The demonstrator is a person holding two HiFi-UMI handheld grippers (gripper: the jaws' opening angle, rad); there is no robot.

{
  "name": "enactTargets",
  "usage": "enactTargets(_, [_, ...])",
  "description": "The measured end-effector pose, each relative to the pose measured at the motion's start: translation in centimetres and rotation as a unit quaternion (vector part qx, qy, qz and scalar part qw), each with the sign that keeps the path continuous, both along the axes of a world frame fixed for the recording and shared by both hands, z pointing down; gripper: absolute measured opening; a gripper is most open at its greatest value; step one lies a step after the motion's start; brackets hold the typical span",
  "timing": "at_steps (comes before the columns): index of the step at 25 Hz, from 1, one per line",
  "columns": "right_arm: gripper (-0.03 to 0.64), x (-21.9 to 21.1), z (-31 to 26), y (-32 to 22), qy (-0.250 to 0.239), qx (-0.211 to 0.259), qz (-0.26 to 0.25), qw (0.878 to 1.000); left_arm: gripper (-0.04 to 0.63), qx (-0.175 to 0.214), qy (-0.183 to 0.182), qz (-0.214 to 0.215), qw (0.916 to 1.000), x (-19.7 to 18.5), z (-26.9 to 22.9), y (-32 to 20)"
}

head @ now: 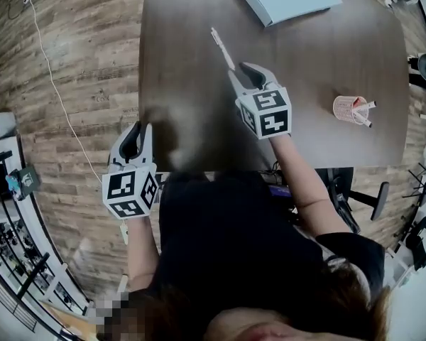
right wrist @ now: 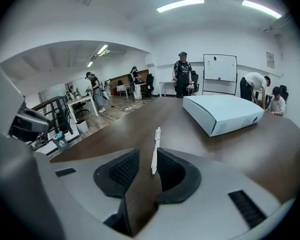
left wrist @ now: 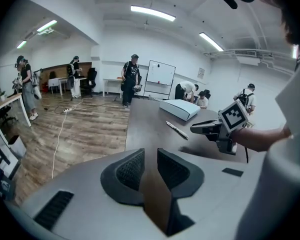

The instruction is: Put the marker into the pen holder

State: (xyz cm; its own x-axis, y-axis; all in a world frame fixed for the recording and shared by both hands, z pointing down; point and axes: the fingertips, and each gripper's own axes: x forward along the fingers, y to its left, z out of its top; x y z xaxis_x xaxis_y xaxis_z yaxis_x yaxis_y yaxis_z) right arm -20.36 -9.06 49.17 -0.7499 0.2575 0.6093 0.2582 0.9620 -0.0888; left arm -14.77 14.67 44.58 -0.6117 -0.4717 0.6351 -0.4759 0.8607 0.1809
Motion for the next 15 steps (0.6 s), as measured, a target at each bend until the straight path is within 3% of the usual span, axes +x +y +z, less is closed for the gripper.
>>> enactTargets(15, [0.126,-1.8,5.1,-0.4,0.051,0.017,0.013,0.998,0.089,-0.002,0.025,0.004,0.9997,-0.3,1.5,-0.5])
